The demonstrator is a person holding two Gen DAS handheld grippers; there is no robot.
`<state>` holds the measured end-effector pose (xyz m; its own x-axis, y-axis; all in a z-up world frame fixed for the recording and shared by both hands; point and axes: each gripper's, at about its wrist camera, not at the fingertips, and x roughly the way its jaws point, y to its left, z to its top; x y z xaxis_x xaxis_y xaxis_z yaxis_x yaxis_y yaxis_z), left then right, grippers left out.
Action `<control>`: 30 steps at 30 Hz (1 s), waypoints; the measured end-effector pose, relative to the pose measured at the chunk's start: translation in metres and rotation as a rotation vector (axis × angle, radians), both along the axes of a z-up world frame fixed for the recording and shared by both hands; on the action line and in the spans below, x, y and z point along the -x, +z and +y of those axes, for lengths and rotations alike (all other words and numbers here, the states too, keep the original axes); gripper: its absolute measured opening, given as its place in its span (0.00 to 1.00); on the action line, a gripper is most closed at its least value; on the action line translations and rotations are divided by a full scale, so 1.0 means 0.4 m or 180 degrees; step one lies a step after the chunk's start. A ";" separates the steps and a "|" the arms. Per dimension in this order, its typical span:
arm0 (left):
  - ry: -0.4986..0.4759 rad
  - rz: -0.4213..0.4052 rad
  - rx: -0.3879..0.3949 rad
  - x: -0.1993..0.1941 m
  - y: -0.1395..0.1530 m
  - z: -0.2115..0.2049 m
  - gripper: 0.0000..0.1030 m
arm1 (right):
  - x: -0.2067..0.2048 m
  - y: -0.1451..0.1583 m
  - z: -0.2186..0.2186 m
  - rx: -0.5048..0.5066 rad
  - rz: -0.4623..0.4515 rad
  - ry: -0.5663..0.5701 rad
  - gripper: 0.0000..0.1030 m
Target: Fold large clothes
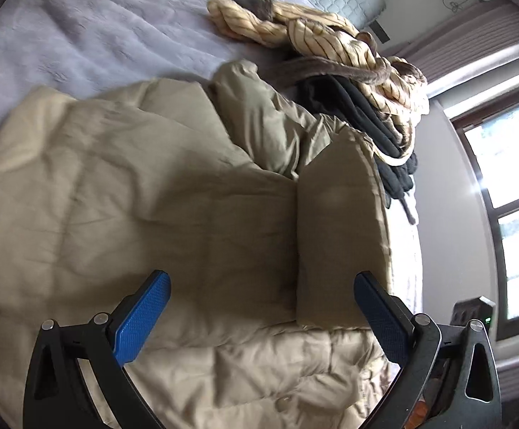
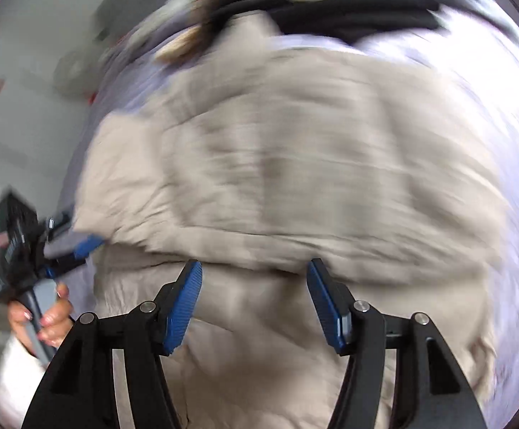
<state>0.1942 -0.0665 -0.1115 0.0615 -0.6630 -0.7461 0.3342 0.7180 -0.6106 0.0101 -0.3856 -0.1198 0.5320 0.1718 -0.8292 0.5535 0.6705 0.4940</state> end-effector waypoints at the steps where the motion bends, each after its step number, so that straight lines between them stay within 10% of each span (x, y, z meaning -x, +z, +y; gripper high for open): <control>1: 0.0007 0.0062 -0.0004 -0.005 -0.010 -0.011 1.00 | 0.038 -0.007 -0.034 -0.0129 -0.0034 -0.0184 0.63; 9: 0.0151 0.0125 0.0236 -0.030 0.019 -0.022 1.00 | 0.195 -0.056 -0.177 -0.0863 -0.0430 -0.1225 0.63; 17: 0.0162 0.0659 0.0804 -0.036 -0.025 -0.001 1.00 | 0.164 -0.068 -0.162 -0.0946 -0.0447 -0.1173 0.63; 20: 0.0162 0.0575 0.0491 -0.031 -0.042 -0.022 0.99 | 0.140 -0.074 -0.156 -0.0939 -0.0446 -0.1152 0.63; 24: -0.0067 0.0343 -0.0176 -0.022 -0.064 -0.068 0.11 | 0.135 -0.068 -0.166 -0.0875 -0.0424 -0.1163 0.63; 27: -0.0027 -0.0008 -0.0124 -0.005 -0.017 -0.044 0.11 | 0.109 -0.041 -0.176 -0.0642 -0.0409 -0.1107 0.10; 30: -0.0001 -0.0133 -0.0151 0.002 -0.004 -0.017 0.11 | 0.061 0.005 -0.174 -0.0222 -0.0413 -0.0864 0.07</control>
<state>0.1933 -0.0733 -0.1132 0.0929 -0.6269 -0.7736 0.3589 0.7458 -0.5613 -0.0145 -0.4552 -0.1179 0.6669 0.0631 -0.7425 0.6370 0.4688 0.6120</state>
